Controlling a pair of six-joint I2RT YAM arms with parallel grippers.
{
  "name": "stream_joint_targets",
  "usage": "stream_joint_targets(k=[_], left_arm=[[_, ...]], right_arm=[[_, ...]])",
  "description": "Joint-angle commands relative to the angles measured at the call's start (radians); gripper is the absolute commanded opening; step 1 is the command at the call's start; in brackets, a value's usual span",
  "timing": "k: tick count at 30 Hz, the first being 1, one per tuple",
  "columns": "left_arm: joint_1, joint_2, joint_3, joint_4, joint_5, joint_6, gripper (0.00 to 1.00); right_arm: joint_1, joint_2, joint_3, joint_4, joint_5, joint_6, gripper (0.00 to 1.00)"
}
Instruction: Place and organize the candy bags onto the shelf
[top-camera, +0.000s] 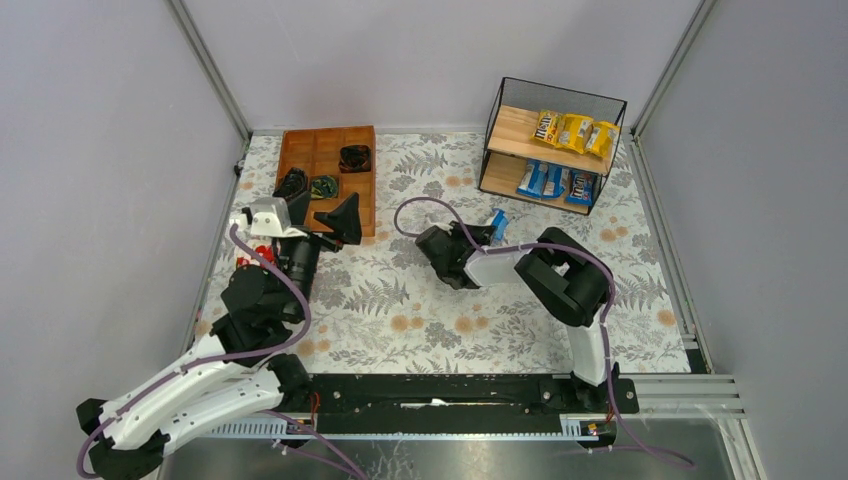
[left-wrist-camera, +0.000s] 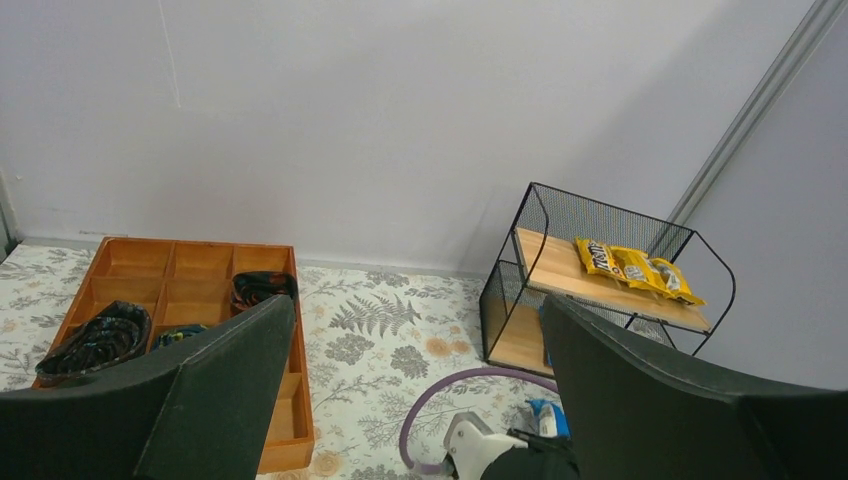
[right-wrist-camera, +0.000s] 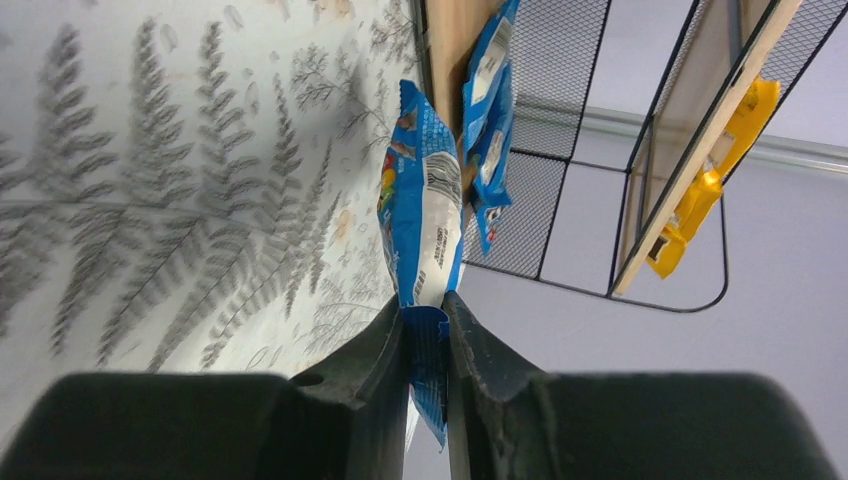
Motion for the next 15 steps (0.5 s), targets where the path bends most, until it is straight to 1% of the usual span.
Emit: stream_joint_targets(k=[1,2,8,11,14,15], left_arm=[[0.004,0.015,0.012,0.049,-0.009,0.019,0.99],[0.004,0.017,0.012,0.051,-0.01,0.022,0.99],[0.007,0.037,0.009,0.059,-0.015,0.032,0.99],[0.008,0.046,0.009,0.062,-0.015,0.036,0.99],[0.009,0.052,0.007,0.066,-0.02,0.039,0.99],[0.008,0.053,0.008,0.067,-0.02,0.041,0.99]], right_arm=[[-0.053,-0.04,-0.023,0.331,-0.046,-0.286,0.22],[-0.069,-0.031,-0.028,0.395,-0.057,-0.341,0.22],[-0.154,0.012,-0.011,0.571,-0.167,-0.487,0.22],[-0.197,0.039,0.014,0.631,-0.226,-0.536,0.22],[-0.236,0.063,0.039,0.634,-0.288,-0.548,0.22],[-0.246,0.069,0.032,0.669,-0.312,-0.562,0.22]])
